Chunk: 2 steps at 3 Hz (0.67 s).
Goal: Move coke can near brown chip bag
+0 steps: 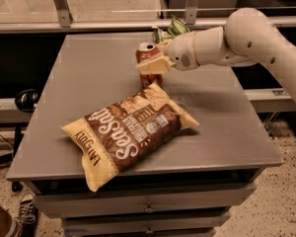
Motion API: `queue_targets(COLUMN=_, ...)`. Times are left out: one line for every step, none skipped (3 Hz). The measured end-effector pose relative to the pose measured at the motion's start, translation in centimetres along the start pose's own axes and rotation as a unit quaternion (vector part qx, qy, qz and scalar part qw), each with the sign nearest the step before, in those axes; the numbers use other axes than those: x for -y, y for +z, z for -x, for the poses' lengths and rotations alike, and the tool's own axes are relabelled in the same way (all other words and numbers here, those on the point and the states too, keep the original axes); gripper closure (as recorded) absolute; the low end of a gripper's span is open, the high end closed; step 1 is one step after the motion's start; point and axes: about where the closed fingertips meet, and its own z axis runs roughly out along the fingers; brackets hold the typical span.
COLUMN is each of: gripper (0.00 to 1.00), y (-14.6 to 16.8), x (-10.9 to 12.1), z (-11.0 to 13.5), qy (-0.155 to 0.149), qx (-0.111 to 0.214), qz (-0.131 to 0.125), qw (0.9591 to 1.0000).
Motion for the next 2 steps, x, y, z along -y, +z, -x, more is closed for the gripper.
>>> queue_targets(gripper=0.0, y=-0.21, x=-0.26, z=-0.21, qy=-0.003, qx=-0.002, qz=0.006, qw=1.0)
queue_targets(gripper=0.0, y=-0.98, x=-0.35, z=-0.51, qy=-0.006, qx=-0.009, qz=0.009, qw=0.9999)
